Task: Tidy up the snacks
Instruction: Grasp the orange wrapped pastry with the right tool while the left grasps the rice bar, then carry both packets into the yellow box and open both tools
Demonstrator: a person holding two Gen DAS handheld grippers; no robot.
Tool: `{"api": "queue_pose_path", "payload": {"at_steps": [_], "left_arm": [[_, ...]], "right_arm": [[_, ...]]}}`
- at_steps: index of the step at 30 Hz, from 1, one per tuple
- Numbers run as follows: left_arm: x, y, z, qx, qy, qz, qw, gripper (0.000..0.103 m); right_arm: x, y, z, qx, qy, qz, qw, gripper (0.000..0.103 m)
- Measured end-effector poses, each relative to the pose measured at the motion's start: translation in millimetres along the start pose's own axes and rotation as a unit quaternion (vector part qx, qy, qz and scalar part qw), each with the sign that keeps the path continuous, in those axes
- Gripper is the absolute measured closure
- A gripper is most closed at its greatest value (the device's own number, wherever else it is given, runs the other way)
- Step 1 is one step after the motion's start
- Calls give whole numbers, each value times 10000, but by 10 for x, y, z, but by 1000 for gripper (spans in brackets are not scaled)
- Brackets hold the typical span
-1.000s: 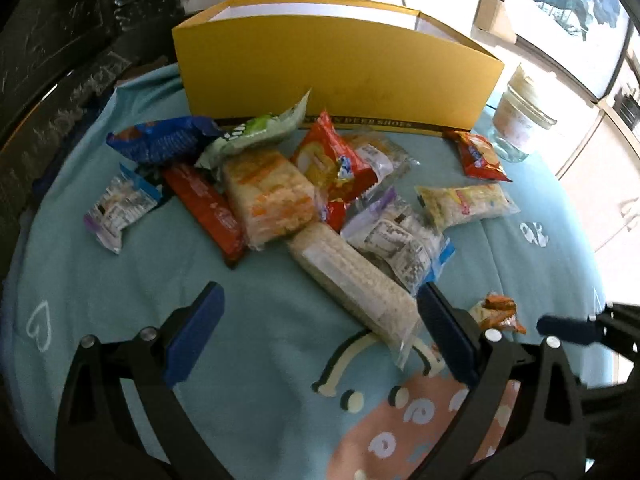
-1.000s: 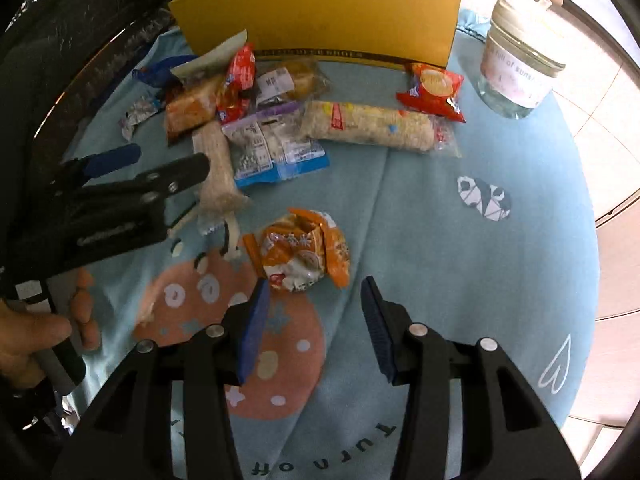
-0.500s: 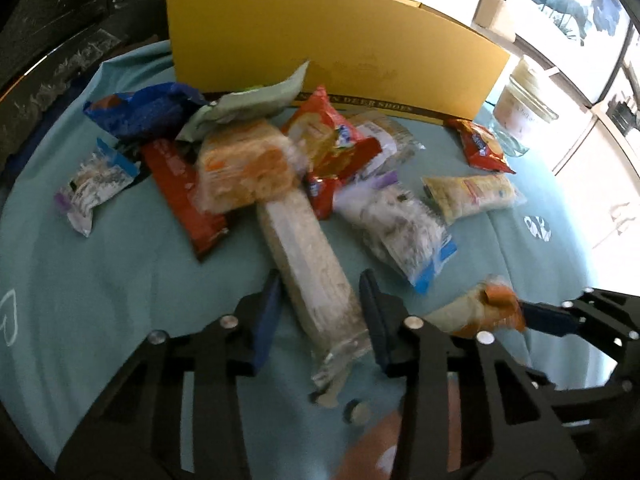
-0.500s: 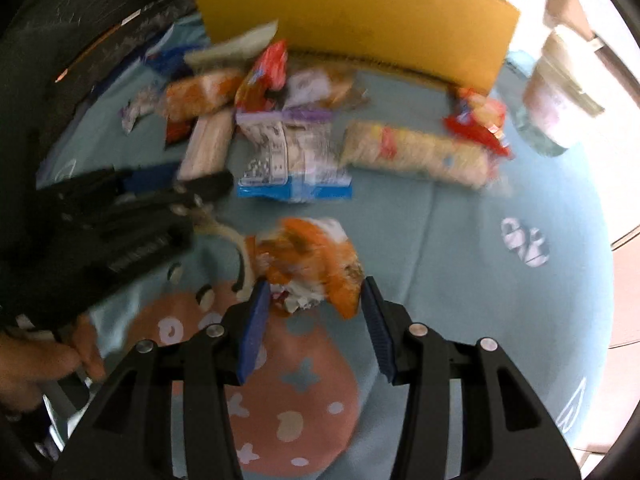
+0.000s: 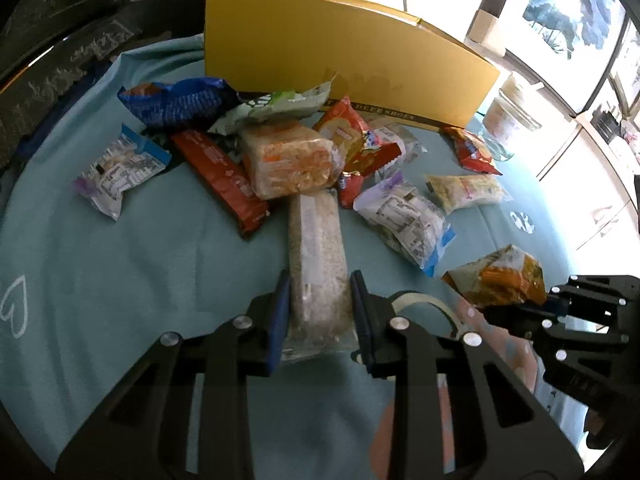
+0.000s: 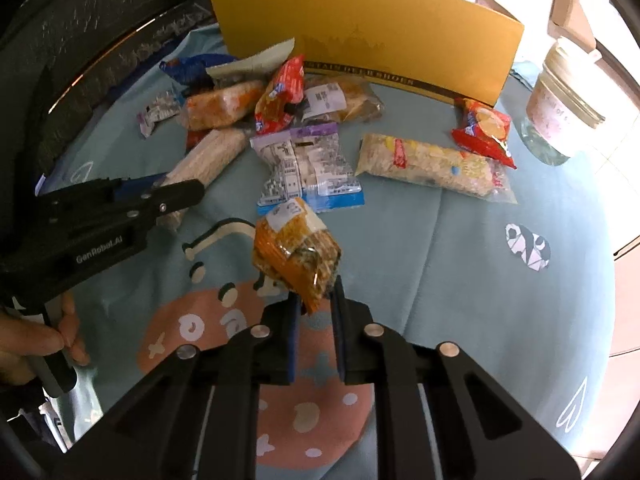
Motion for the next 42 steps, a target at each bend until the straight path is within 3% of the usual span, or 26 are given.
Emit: {"api": "queue_pose_path", "payload": {"at_steps": [4,5,7,8,9,10,11,21,26,30,32,34,38,40,42], "left_arm": [[-67,-60,29,80,-240,187,9995,68],[-93,-84,55,52,-302,297,9991,48],[-95,-142,93,81,-281,403,9988,19],[-89,-164,109,96,-265,444,9986,19],[-81,-190,122,119,-233,429,9987,22],[-65,-202,124,132,-219,416,9988,59],[-43,-216,123,176,-209,434,9987,75],[-7,303,71,-267,39,16,9996,75],[-77,619,185,-618,-14,-54,9981,75],[-73,666,228,-635,-22,32,9980,75],[-39,671,207,-619,29,32,9981,75],[-16,671,168,-588,26,19,9983,75],[-14,602,115,-465,27,44,9989,75],[-29,571,105,-430,2,55,9991,75],[-51,546,102,-390,-36,50,9992,75]], "right_arm": [[-85,46,-67,40,-22,13,10000,89],[-84,48,-77,48,-31,4,10000,89],[-66,45,-94,69,-33,-12,10000,89],[-58,39,-90,79,-21,-20,10000,89],[-57,60,-116,86,-15,-28,10000,89],[-48,70,-124,98,-9,-36,9999,89],[-54,88,-131,90,5,-45,9999,89],[-111,339,-36,-230,-135,124,9996,89],[-109,512,103,-458,-172,259,9985,97],[-130,433,138,-215,-200,321,9991,97],[-130,405,112,-150,-277,424,9986,89],[-67,384,69,-132,-205,489,9985,56],[80,130,10,120,28,20,9999,53],[92,59,32,-30,68,-271,9996,52],[95,-13,57,46,84,-311,9995,53]]}}
Point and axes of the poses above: each gripper's, at about its wrist camera, not at the fingertips, and y roughly against the way its jaws point, x to its left, z to its top, the point moved 3 cm from there along -y, roughly the way its jaws point, and after that the axes turned 3 degrees about x, right-handed, at the moved point
